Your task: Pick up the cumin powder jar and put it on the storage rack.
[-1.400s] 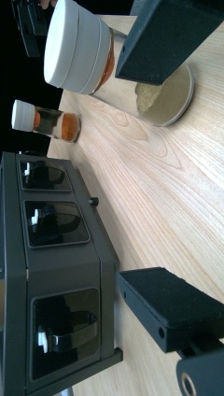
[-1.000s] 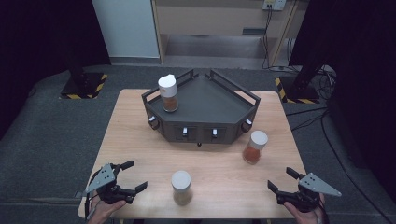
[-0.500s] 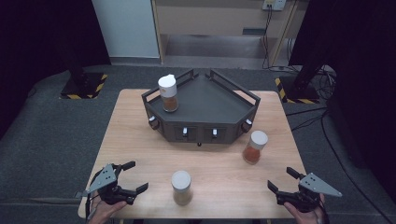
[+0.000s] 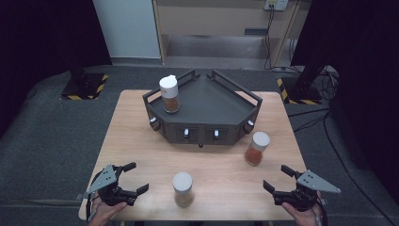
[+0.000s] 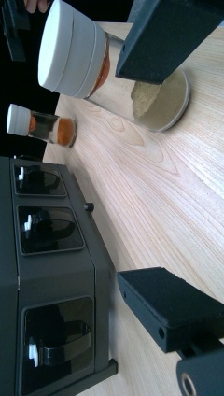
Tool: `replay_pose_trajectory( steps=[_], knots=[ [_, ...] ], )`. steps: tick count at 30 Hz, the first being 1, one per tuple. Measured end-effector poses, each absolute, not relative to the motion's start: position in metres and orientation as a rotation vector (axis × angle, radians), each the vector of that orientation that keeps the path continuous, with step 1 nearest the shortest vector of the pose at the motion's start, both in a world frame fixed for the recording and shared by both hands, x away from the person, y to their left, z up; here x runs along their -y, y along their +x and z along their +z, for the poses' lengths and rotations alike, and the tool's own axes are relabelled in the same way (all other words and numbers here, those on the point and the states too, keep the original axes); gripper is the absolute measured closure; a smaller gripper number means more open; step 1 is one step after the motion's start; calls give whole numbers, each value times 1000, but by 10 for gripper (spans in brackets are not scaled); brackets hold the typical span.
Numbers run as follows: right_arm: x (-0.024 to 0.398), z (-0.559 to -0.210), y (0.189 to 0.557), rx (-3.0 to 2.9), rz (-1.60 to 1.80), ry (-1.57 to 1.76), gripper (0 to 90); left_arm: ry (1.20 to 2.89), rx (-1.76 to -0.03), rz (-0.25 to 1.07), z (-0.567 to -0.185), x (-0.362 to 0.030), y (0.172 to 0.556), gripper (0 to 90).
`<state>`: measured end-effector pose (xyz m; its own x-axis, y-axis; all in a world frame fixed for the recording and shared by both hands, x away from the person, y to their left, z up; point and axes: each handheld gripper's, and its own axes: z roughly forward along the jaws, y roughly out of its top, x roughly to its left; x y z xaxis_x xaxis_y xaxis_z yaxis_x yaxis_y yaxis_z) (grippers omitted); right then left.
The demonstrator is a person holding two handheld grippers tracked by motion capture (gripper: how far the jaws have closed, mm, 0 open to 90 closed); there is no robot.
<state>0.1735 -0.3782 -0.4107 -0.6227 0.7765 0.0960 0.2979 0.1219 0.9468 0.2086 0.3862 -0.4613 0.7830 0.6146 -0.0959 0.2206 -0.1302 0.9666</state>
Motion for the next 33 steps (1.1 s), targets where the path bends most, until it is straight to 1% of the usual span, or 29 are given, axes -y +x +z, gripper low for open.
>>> replay_pose_trajectory(
  steps=[13,17,27,33],
  knots=[
    [348,-375,197,-2065,1560,839,62,1698,-674,391,-462,-387,208,27],
    [328,-361,207,-2123,1577,732,61,1703,-671,390,-461,-386,208,27],
    [286,-346,226,-2254,1605,571,65,1698,-679,393,-461,-387,207,27],
    [262,-350,242,-2327,1662,521,69,1703,-678,393,-461,-386,208,26]
  ],
)
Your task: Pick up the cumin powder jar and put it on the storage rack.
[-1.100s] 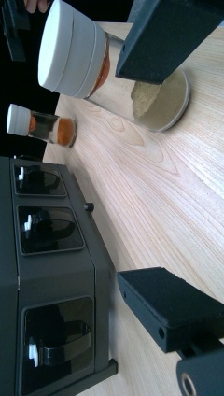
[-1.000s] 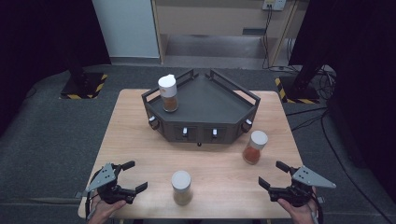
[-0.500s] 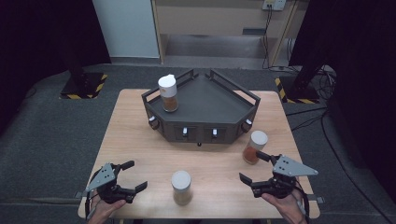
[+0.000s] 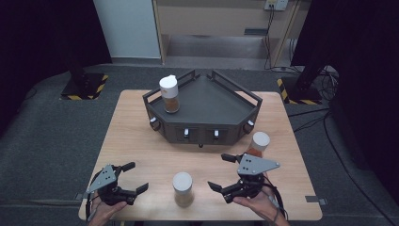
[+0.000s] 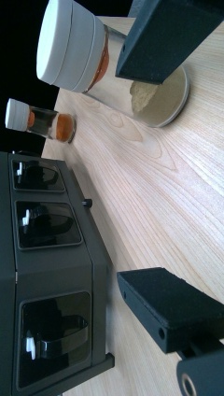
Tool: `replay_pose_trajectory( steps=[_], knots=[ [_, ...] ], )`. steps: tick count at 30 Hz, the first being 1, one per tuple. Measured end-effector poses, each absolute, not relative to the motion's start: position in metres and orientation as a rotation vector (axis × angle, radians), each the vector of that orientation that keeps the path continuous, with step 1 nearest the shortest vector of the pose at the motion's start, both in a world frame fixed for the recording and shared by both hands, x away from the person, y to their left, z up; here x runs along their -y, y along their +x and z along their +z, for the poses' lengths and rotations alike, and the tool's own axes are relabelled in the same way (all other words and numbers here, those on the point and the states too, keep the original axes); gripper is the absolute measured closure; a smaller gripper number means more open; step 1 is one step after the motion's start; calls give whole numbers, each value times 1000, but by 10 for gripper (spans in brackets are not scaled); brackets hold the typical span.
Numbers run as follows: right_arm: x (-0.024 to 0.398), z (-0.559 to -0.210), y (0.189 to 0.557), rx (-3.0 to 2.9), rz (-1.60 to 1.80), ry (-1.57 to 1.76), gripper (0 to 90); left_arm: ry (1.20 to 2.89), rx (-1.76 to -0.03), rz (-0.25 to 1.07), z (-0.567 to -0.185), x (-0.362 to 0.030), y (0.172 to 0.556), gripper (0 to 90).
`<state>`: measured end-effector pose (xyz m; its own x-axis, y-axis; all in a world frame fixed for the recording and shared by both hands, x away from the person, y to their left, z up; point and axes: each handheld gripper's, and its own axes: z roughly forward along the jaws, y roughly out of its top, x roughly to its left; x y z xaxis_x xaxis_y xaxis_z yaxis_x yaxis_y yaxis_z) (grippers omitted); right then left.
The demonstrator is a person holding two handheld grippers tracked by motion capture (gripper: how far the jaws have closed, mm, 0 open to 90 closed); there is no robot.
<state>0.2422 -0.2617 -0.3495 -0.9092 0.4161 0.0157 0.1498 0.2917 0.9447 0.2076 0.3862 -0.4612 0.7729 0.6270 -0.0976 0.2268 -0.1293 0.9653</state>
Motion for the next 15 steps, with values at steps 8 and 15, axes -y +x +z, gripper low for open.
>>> replay_pose_trajectory(
  steps=[8,15],
  knots=[
    [236,-359,253,-2401,1692,475,69,1706,-675,391,-461,-386,208,25],
    [213,-375,268,-2472,1715,473,73,1705,-675,390,-461,-386,208,26]
  ],
)
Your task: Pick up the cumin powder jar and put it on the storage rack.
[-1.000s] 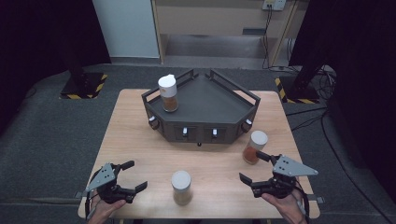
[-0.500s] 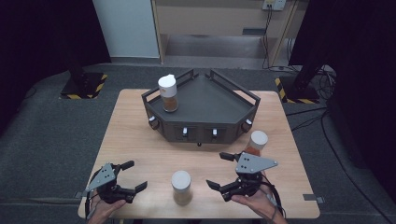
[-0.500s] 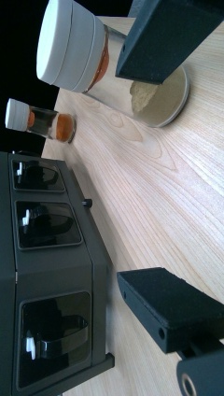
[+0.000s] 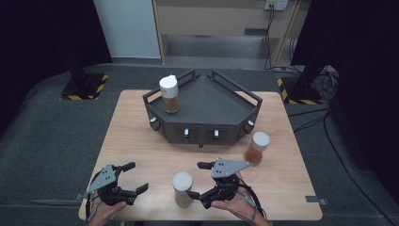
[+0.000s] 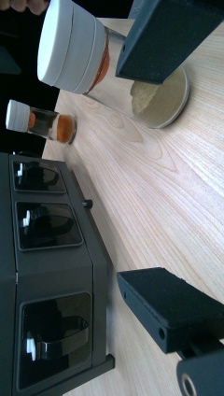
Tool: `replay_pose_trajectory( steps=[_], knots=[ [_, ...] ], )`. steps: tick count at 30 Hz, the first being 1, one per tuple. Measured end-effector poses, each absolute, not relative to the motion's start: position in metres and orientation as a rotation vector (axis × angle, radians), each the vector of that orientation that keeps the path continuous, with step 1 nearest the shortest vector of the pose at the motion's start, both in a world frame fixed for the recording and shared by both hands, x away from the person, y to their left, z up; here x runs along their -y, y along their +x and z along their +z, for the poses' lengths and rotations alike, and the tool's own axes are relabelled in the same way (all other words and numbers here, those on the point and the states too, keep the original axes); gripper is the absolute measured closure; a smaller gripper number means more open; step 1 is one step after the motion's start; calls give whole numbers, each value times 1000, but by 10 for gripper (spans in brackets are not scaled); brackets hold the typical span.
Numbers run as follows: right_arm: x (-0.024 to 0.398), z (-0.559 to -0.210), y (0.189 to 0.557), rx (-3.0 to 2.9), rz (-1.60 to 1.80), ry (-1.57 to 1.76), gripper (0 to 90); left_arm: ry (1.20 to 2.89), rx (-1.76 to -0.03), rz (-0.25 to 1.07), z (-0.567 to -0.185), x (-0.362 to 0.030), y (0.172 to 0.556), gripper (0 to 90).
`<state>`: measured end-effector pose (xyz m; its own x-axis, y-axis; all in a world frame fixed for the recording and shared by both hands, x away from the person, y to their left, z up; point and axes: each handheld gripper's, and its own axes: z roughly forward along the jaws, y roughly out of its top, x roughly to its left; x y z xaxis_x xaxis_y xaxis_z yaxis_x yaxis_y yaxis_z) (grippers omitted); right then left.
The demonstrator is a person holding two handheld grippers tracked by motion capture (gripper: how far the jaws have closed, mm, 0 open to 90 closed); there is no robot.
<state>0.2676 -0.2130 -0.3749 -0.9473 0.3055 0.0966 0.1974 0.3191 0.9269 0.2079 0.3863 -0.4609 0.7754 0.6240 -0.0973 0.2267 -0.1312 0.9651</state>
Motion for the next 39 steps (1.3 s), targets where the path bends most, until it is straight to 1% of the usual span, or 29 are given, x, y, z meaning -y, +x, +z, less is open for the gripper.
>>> replay_pose_trajectory(
  steps=[5,11,16,18,21,23,25,35,39],
  knots=[
    [198,-382,271,-2498,1697,448,79,1703,-676,390,-461,-386,208,26],
    [186,-398,272,-2510,1694,447,101,1714,-668,393,-460,-385,208,26],
    [181,-410,270,-2487,1693,433,153,1716,-670,393,-460,-385,208,26],
    [180,-412,270,-2489,1695,436,159,1714,-669,393,-460,-385,208,26],
    [180,-419,270,-2477,1699,442,206,1716,-669,393,-460,-385,208,27],
    [181,-423,269,-2457,1698,439,285,1716,-668,393,-460,-385,208,27],
    [183,-426,270,-2444,1719,431,328,1716,-669,393,-460,-385,208,27],
    [183,-424,264,-2424,1707,431,334,1715,-670,394,-460,-385,208,27],
    [186,-415,266,-2411,1711,429,334,1717,-670,394,-460,-385,208,27]
  ],
)
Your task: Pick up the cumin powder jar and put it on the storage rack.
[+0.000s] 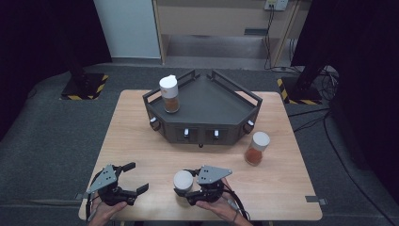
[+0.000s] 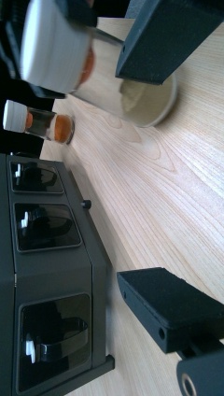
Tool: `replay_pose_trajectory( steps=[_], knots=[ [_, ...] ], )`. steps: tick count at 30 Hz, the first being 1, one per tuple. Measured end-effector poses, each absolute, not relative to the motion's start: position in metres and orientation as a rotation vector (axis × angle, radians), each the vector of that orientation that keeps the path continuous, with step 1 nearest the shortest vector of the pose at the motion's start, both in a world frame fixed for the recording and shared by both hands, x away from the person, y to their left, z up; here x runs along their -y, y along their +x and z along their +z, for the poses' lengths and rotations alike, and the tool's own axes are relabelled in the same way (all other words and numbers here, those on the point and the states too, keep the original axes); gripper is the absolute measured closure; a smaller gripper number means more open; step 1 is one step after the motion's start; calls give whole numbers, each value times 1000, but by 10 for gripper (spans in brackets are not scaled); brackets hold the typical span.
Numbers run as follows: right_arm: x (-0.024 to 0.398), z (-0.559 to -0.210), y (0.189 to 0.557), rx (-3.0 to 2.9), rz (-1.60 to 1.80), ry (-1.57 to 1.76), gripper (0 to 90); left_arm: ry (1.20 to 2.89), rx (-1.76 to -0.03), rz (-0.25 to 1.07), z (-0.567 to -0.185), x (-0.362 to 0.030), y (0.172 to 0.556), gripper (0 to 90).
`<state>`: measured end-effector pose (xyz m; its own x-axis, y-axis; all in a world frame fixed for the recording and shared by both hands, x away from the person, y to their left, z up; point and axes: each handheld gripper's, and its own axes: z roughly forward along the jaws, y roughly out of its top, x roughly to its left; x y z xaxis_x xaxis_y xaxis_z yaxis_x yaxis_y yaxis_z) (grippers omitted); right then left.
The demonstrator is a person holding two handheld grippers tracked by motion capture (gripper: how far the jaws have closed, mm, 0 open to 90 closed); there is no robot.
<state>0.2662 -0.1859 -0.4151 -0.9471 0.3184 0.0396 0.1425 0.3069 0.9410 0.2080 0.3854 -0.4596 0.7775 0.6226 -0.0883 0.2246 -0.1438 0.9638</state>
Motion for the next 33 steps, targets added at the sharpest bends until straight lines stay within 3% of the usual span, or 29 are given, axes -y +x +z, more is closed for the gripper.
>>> replay_pose_trajectory(
  steps=[33],
  knots=[
    [203,-290,307,-2294,1693,509,334,1738,-673,390,-458,-383,210,27]
  ],
)
